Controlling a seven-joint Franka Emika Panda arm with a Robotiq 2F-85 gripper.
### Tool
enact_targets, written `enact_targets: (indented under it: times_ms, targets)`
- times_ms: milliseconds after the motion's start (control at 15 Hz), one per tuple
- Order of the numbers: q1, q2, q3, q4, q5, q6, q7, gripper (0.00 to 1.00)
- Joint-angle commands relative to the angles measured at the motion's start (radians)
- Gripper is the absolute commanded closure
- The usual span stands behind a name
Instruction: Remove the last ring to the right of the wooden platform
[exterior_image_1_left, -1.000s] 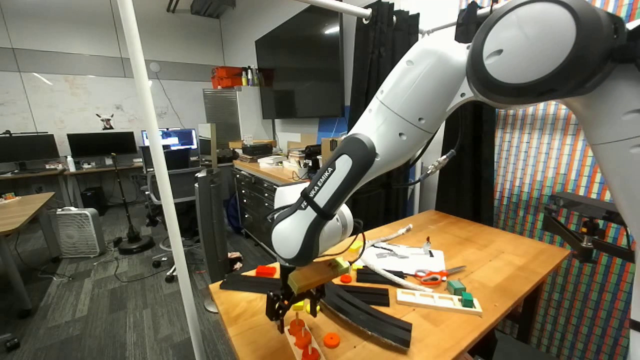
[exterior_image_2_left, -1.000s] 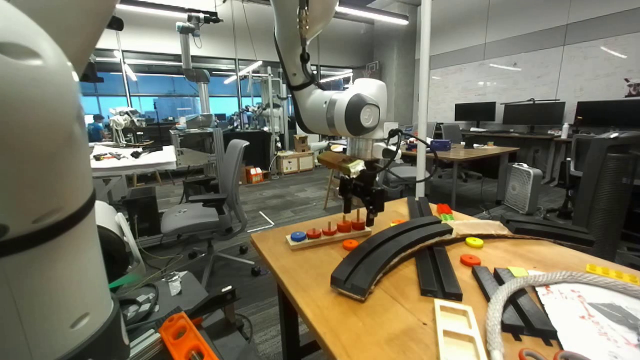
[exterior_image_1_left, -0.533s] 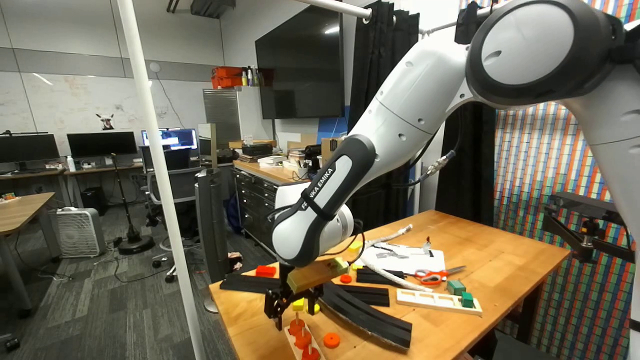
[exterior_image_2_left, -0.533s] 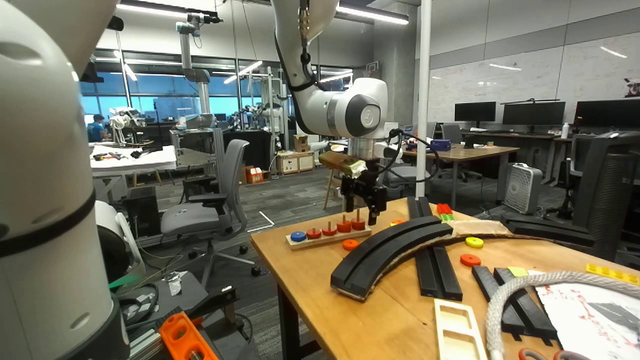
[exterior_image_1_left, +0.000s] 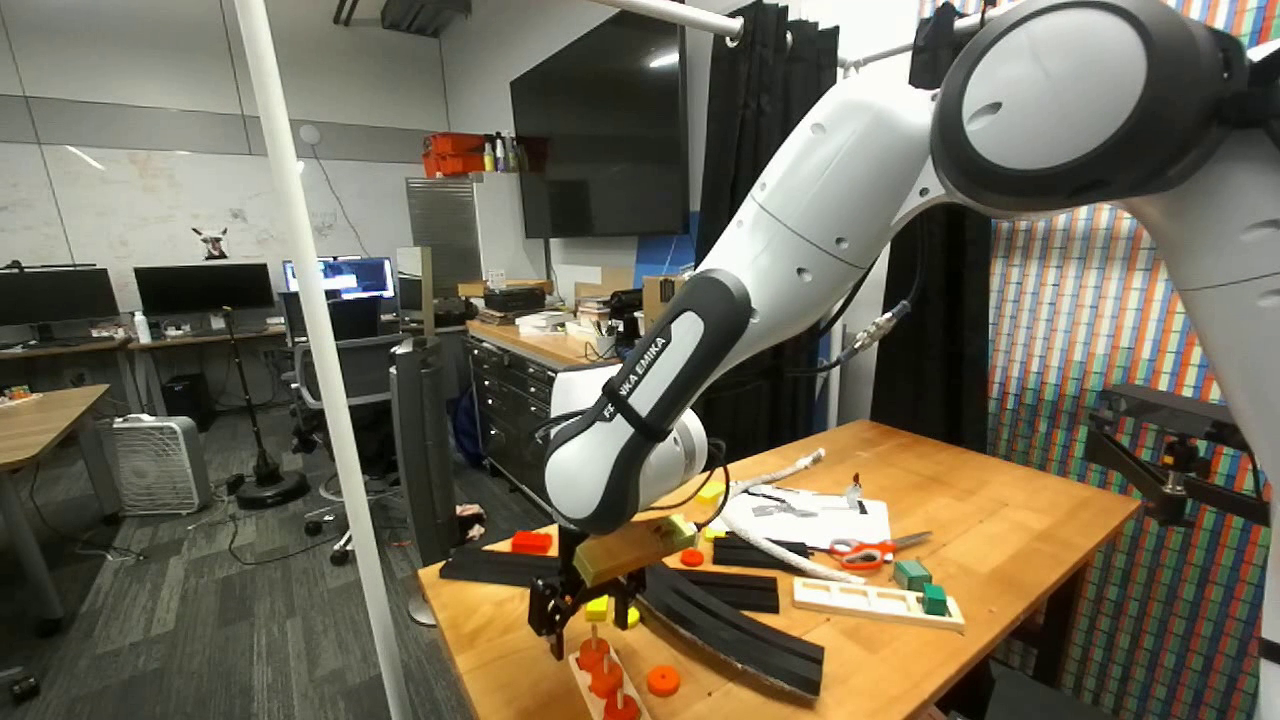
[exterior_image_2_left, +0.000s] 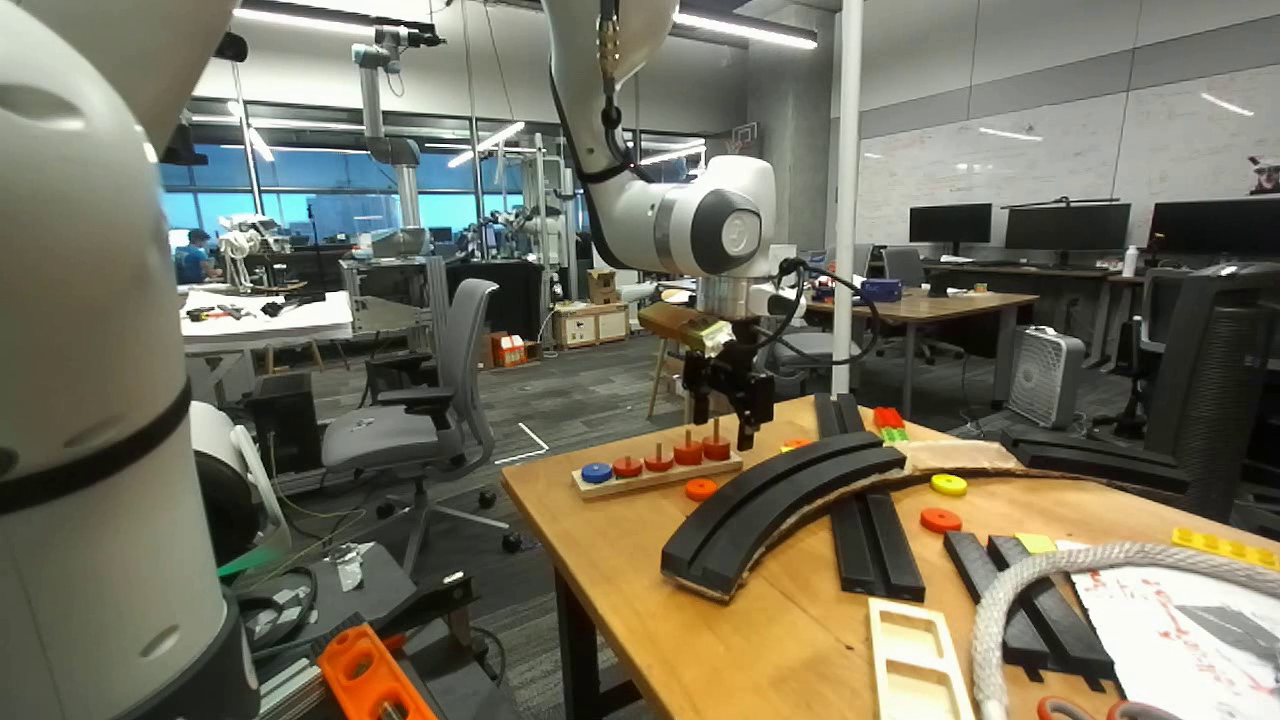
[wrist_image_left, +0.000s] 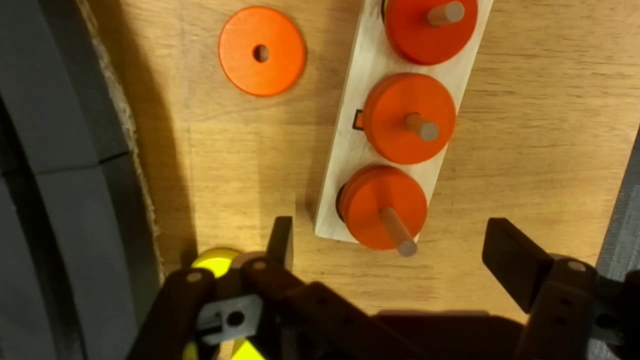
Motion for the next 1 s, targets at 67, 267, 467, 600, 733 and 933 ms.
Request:
enact_targets:
  times_ms: [67, 267, 467, 600, 733, 933]
  targets:
    - [0.009, 0.007, -0.009, 0.004, 0.012, 0.026, 0.005, 0.42]
    - [0.008, 0.008, -0.01, 0.006, 0.012, 0.024, 0.004, 0.64]
    - [0.011, 0.008, -0.013, 0.005, 0.009, 0.026, 0.009, 0.78]
    - [0.016, 0.004, -0.019, 0.004, 0.002, 0.02, 0.019, 0.76]
    - [0.035, -0.011, -0.036, 0.002, -0.02, 0.003, 0.053, 0.76]
    - [0.07, -0.026, -0.065, 0.0, -0.06, -0.014, 0.111, 0.76]
